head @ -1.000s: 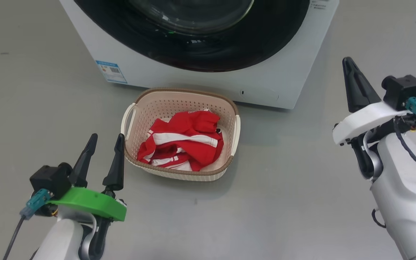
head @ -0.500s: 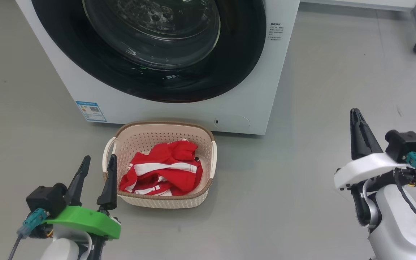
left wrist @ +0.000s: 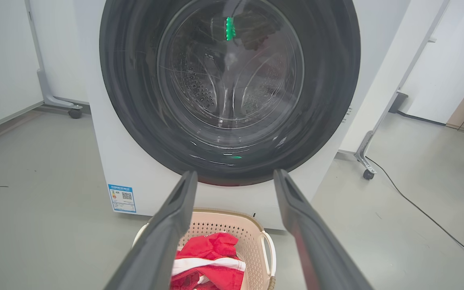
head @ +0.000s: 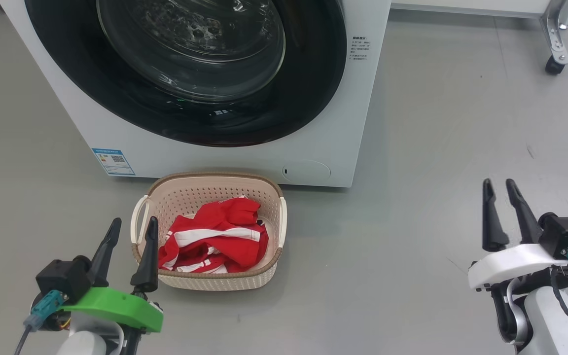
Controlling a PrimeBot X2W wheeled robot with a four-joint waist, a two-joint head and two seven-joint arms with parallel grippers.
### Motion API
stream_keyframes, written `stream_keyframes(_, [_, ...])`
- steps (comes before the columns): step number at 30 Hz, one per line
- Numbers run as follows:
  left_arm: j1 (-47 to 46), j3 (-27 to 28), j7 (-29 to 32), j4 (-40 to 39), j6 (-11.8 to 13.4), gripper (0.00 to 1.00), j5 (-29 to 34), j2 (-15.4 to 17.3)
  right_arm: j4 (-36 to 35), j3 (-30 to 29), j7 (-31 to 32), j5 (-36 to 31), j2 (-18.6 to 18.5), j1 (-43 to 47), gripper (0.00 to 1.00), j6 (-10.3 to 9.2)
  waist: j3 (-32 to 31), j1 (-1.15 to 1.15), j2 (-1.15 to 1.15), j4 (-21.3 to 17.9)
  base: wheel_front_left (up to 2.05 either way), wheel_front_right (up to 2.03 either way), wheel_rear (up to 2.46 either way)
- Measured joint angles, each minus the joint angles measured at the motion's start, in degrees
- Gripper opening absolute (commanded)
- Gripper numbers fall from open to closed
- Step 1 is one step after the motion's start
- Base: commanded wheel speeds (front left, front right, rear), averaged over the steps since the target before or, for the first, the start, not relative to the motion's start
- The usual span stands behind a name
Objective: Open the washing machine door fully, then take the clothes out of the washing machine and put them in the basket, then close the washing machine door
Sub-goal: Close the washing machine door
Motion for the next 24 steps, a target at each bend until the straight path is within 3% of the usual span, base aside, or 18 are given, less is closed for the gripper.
stream_keyframes(24, [0.5,-1.3,0.0,-0.4,0.0,1.00,5.6,0.7,-6.2,-0.9,0.0,-2.3,1.1,4.5,1.00,-0.51,0.0,0.00,0.00,-0.2,0.00,0.00,0.00])
